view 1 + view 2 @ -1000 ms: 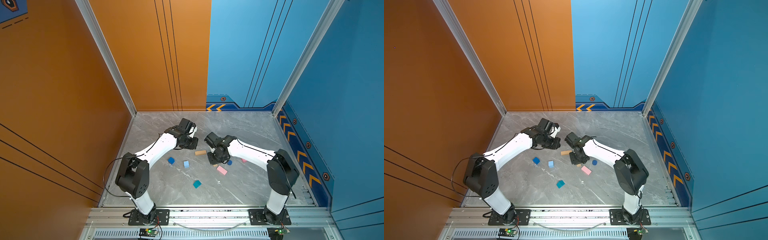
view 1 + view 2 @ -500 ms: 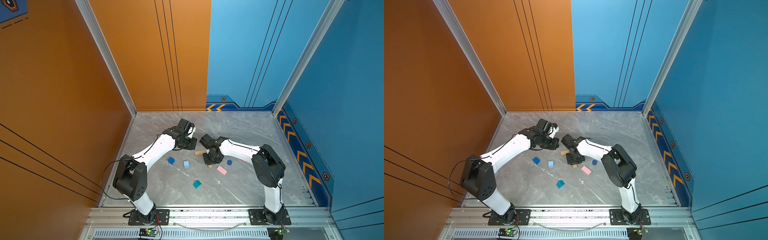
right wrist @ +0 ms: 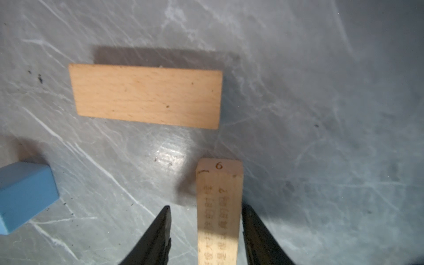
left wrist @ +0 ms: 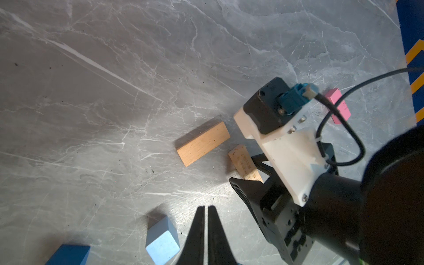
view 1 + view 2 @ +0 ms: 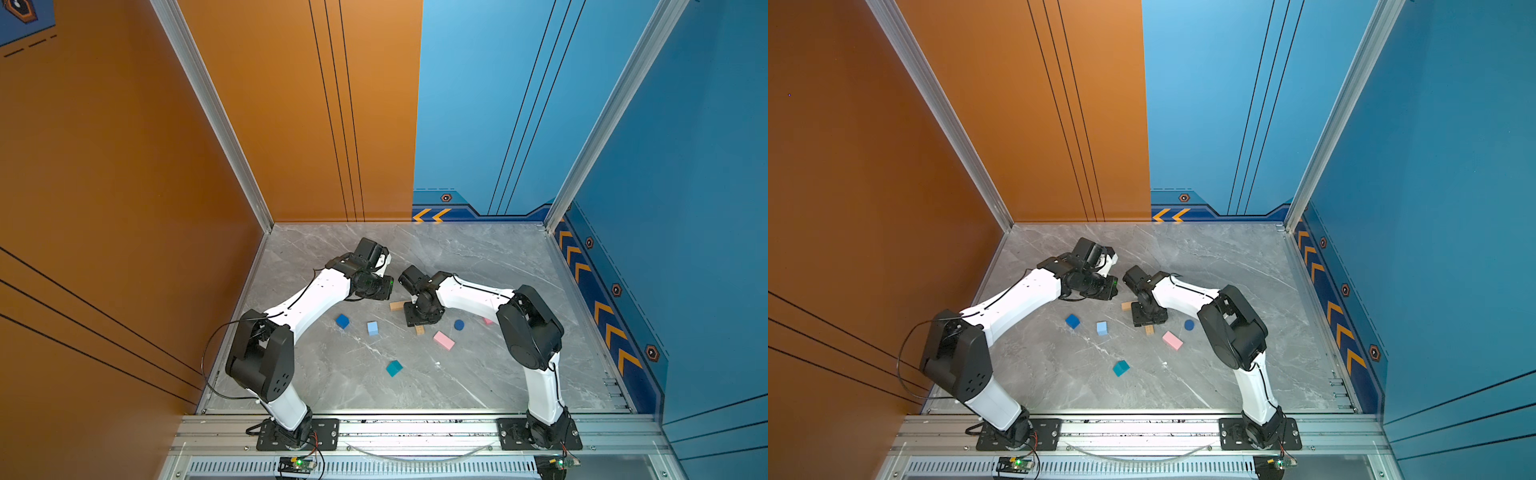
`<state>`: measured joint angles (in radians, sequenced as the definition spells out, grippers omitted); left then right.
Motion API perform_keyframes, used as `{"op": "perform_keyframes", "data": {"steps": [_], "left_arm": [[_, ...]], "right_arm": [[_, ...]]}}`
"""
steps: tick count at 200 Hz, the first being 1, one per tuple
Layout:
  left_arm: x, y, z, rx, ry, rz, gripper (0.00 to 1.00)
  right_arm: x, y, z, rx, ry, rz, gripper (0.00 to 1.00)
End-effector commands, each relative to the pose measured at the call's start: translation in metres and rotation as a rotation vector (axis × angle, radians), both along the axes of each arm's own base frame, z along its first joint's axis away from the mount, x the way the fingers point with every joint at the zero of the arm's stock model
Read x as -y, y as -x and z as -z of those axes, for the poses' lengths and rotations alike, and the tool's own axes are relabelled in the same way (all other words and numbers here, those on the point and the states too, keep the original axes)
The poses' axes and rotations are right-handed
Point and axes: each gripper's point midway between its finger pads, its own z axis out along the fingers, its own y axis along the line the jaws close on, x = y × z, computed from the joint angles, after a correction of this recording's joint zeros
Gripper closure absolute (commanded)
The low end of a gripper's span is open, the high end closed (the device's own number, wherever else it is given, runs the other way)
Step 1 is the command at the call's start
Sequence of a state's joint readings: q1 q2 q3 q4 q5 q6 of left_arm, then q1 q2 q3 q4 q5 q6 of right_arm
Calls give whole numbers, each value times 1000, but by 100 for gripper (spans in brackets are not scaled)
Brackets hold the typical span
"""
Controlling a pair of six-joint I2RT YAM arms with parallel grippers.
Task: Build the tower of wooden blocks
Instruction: 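Carry the engraved plank with the right gripper toward the plain plank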
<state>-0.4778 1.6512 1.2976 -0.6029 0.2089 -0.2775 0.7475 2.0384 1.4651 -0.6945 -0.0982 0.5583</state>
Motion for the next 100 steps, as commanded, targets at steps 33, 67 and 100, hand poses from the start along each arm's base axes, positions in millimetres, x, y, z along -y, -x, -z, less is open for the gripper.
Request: {"op": "perform_keyframes", "data": {"steps": [33,67,100], "left_arm": [[-9,4,-2,5,-20,-2,91],[-9,4,-1,4,-19,-3,91],[-9,3,-2,4,-18,-5,91]], "right_arm": [[8,13,-9,-29,-43,16,45],[9,30,-5,-74,-72,15,47],[1,37,-6,-89,-109,6,51]]}}
